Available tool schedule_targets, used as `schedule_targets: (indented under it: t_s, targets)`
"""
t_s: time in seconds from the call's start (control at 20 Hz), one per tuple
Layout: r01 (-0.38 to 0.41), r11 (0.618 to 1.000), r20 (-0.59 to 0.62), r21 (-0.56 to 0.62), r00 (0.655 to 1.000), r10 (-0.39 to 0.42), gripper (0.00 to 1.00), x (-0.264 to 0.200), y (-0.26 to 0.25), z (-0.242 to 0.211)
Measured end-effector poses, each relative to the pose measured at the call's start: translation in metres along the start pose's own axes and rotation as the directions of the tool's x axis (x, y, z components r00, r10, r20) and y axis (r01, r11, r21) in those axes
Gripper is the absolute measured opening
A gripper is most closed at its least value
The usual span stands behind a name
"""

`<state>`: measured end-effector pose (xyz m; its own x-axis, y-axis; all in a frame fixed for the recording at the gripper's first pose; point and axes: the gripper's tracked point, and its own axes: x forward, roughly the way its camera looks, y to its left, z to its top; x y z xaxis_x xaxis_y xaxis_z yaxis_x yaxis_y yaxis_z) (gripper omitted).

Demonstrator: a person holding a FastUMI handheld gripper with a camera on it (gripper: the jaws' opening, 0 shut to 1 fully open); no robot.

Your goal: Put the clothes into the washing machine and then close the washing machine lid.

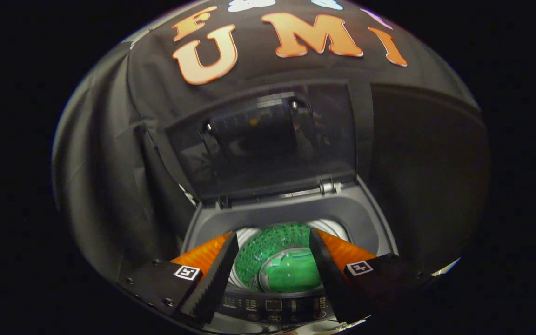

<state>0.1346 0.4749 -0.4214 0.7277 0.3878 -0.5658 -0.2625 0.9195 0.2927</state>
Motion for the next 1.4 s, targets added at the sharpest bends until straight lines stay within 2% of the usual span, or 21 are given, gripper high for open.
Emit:
schedule_targets:
  t_s: [0.2,0.45,0.8,1.1,1.4]
  targets:
    - [-0.04,0.999,0.151,-0.027,0.988,0.044,0.98,-0.04,0.024,0.071]
    - [-0.057,0.989,0.303,-0.137,0.948,0.097,0.98,-0.097,0.048,0.151]
    - [-0.084,0.991,0.427,-0.101,0.896,0.12,0.98,-0.14,0.049,0.221]
    - [-0.039,0.994,0.441,-0.098,0.894,0.079,0.98,-0.098,0.023,0.263]
    - [0.031,0.996,0.415,-0.078,0.91,0.004,0.98,-0.022,-0.01,0.292]
